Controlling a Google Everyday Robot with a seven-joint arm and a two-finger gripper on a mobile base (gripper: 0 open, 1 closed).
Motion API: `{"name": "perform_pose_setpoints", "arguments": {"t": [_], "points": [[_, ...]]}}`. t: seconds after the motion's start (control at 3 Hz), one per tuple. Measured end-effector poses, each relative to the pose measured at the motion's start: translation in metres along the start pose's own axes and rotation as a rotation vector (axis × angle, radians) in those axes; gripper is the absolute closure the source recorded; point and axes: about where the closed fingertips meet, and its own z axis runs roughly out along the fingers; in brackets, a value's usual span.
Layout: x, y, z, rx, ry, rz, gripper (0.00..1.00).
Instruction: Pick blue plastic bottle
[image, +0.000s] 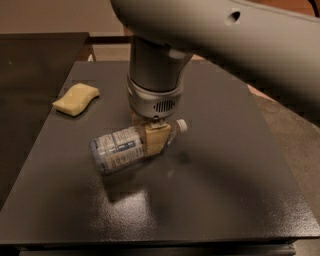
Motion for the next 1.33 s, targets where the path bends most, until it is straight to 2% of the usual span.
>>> {"name": "perform_pose_setpoints", "arguments": {"t": [0.67, 1.0, 1.33], "points": [[0.001, -0.023, -0.063, 0.075, -0.013, 0.004, 1.0], [-0.006, -0.035, -0.096, 0.109, -0.022, -0.037, 1.0], [-0.006, -0.035, -0.096, 0.11, -0.022, -0.037, 1.0]]}}
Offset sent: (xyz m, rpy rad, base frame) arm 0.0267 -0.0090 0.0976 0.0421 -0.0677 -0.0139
